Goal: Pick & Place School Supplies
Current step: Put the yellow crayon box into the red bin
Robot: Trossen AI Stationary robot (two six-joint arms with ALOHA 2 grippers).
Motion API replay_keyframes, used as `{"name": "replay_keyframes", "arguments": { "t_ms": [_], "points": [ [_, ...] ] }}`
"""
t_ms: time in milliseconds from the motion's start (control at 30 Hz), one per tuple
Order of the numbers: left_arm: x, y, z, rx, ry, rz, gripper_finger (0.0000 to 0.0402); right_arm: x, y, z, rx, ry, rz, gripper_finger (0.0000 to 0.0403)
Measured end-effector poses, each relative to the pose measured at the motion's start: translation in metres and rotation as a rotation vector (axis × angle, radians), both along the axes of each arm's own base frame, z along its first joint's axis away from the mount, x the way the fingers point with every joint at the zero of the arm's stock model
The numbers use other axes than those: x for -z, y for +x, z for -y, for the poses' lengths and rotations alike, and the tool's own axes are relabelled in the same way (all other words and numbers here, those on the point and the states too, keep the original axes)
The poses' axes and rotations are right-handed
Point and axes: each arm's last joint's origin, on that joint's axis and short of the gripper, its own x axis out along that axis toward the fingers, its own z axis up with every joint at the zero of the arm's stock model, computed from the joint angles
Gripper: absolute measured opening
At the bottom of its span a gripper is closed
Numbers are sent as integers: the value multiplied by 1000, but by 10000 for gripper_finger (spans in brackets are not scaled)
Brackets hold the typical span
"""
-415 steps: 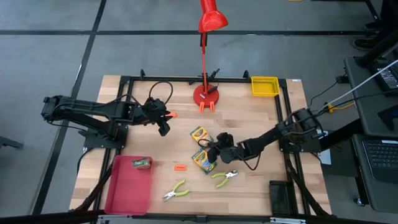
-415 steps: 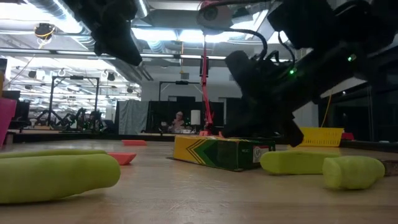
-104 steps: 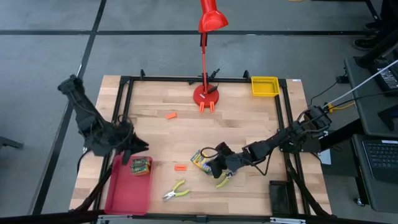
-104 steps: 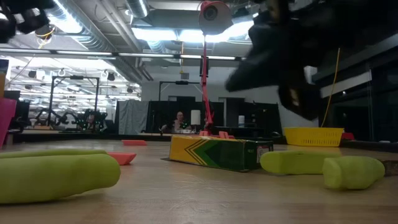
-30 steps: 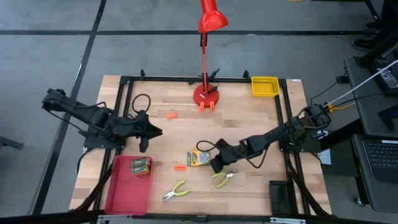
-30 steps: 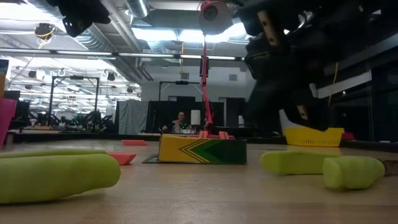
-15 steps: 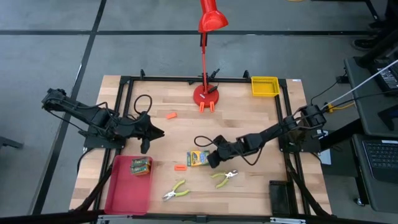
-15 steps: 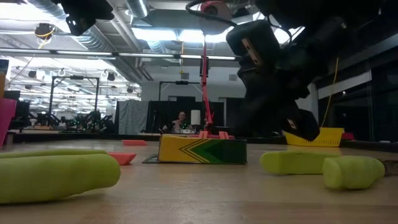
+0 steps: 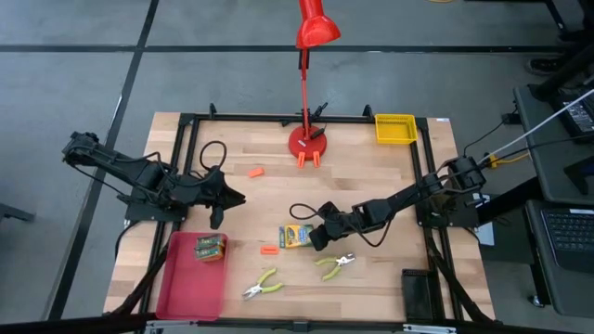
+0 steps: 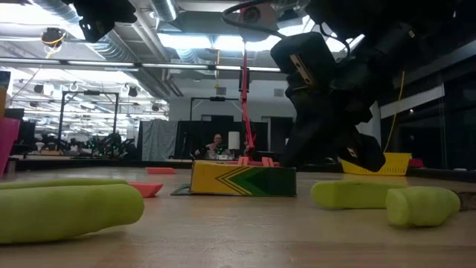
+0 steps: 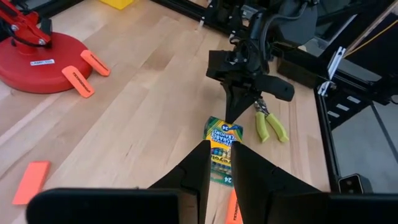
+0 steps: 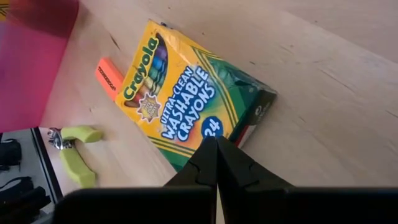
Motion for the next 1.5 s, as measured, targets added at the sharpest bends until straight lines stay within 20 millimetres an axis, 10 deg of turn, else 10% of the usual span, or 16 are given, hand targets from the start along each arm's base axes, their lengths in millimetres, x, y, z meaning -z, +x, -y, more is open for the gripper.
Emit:
{"name": "replay_keyframes", "arguments": {
  "t_ms": [1500],
  "points": [
    [0,0,0,21,18,-4,72,1,3,0,37,6,27,0]
  ]
}}
